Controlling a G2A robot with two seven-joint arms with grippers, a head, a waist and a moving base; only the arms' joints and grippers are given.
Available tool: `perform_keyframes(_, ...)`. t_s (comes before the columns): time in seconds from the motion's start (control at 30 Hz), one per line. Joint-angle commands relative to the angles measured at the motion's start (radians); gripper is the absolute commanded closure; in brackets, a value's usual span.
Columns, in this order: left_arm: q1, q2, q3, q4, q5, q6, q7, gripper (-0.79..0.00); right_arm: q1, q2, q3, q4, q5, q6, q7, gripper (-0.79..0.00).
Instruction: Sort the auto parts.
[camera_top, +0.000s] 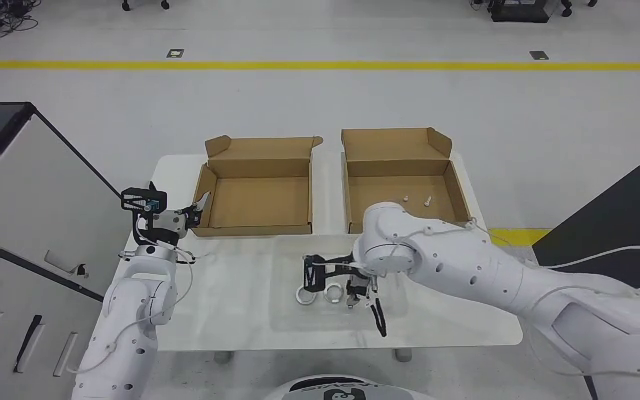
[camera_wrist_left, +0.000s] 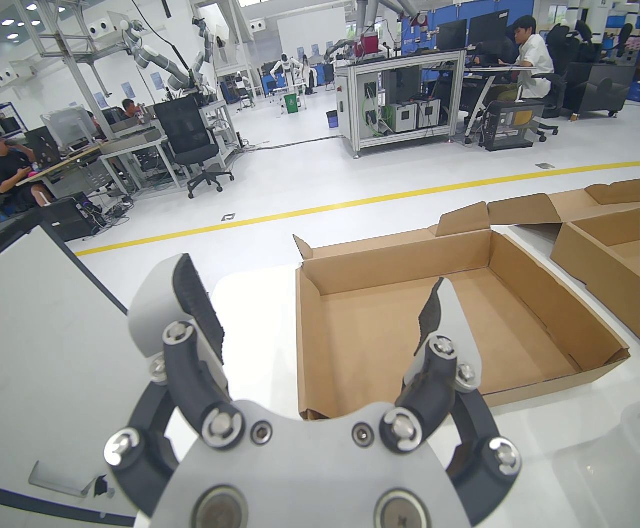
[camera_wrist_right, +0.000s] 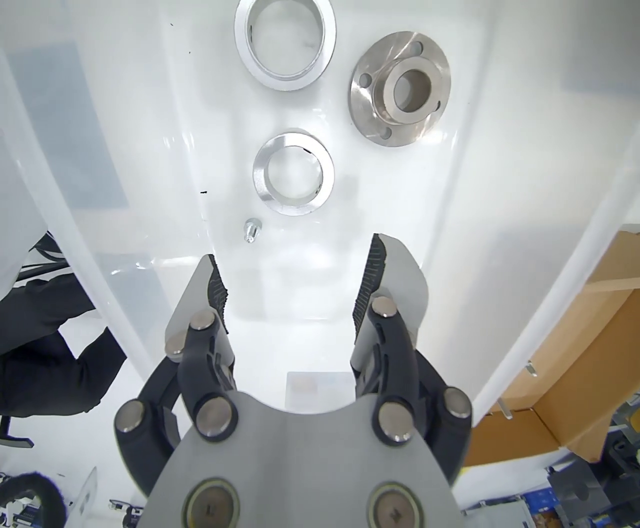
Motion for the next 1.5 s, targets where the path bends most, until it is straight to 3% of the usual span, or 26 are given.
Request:
perform_keyframes(0.0,0.0,0.0,0.0,0.0,0.0,0.0,0.0,-0.785,0.004,-0.004,-0.009,0.009,0.008,-0.001,-0.001,-0.499)
perform_keyframes(0.1,0.0,0.0,0.0,0.0,0.0,0.0,0.0,-0.785,0.009,-0.01,-0.025,0.026,0.022,-0.002,-0.002,-0.471)
perform_keyframes(0.2,0.0,0.0,0.0,0.0,0.0,0.0,0.0,-0.785,0.014,-0.016,-0.038,0.042,0.037,-0.007,-0.007,-0.388)
perform_keyframes(1.17,0.0,0.0,0.0,0.0,0.0,0.0,0.0,-0.785,0.024,-0.061,-0.095,0.126,0.087,-0.001,-0.001,-0.357)
perform_keyframes(1.47,0.0,0.0,0.0,0.0,0.0,0.0,0.0,-0.785,0.018,-0.068,-0.095,0.137,0.091,0.001,0.001,-0.296)
